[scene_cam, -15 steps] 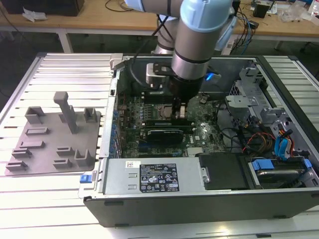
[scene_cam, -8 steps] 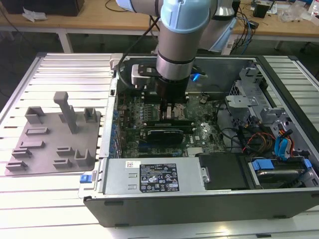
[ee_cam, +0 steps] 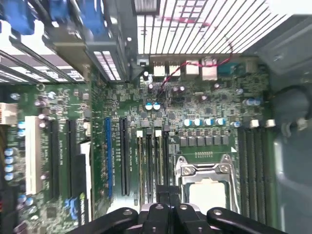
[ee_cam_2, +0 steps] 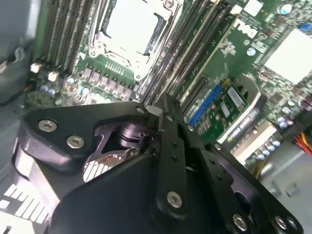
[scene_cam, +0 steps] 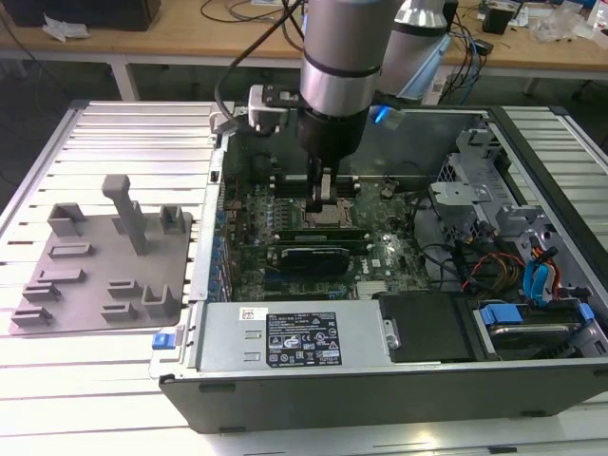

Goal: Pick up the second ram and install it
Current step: 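Press down the second ram until it locks into place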

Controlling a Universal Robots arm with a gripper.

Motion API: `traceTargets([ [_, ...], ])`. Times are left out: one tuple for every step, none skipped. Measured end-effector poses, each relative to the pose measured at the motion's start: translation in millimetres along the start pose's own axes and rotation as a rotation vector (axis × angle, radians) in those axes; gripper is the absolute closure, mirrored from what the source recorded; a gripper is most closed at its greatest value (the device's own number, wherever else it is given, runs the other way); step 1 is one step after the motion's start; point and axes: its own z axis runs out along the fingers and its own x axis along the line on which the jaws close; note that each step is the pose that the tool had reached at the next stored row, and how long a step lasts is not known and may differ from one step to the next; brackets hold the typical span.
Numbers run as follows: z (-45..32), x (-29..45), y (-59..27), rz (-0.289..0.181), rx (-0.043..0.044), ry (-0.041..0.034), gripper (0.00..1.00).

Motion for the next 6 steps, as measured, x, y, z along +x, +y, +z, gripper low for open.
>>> traceTargets([
  [-2.0,-0.1,0.1,0.0,0.0,-0.0001,0.92],
  [-2.6,-0.1,0.1,0.0,0.0,-0.0005,0.92],
  [-2.5,-0.2,0.1,0.0,0.0001,-0.0011,0.92],
  [-2.6,-0.2,0.1,0.0,0.0001,-0.0011,0.92],
  [-2.7,-0.1,0.2,0.0,0.0,-0.0009,0.92],
  [-2.7,-0.1,0.2,0.0,0.0,-0.0009,0.92],
])
